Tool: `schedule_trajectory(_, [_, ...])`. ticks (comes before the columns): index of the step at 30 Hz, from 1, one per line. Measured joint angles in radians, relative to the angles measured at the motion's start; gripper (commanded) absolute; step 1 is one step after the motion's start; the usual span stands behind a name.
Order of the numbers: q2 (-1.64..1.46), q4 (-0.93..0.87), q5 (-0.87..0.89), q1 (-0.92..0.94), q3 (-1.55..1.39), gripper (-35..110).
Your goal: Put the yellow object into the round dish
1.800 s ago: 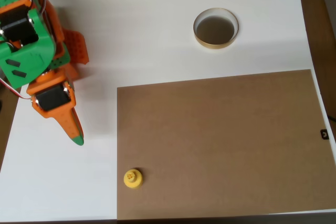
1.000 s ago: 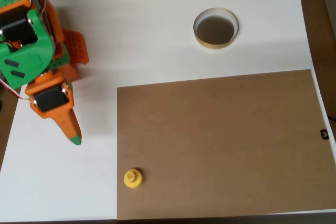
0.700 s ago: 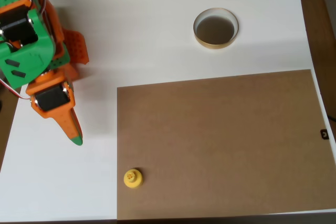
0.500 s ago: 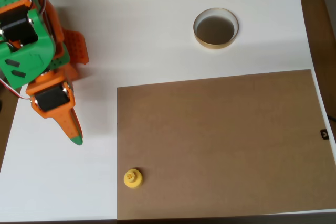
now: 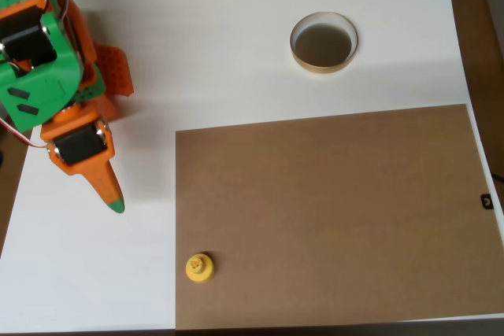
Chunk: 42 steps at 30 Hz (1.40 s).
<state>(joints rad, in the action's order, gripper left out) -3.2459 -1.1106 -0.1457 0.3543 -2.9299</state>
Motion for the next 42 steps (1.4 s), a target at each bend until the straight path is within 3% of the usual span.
schedule_trajectory(6, [0.0, -0.037, -0.037, 0.032, 0.041, 7])
schedule_trajectory(42, [-0.003, 0.026, -0.014, 0.048, -0.017, 5])
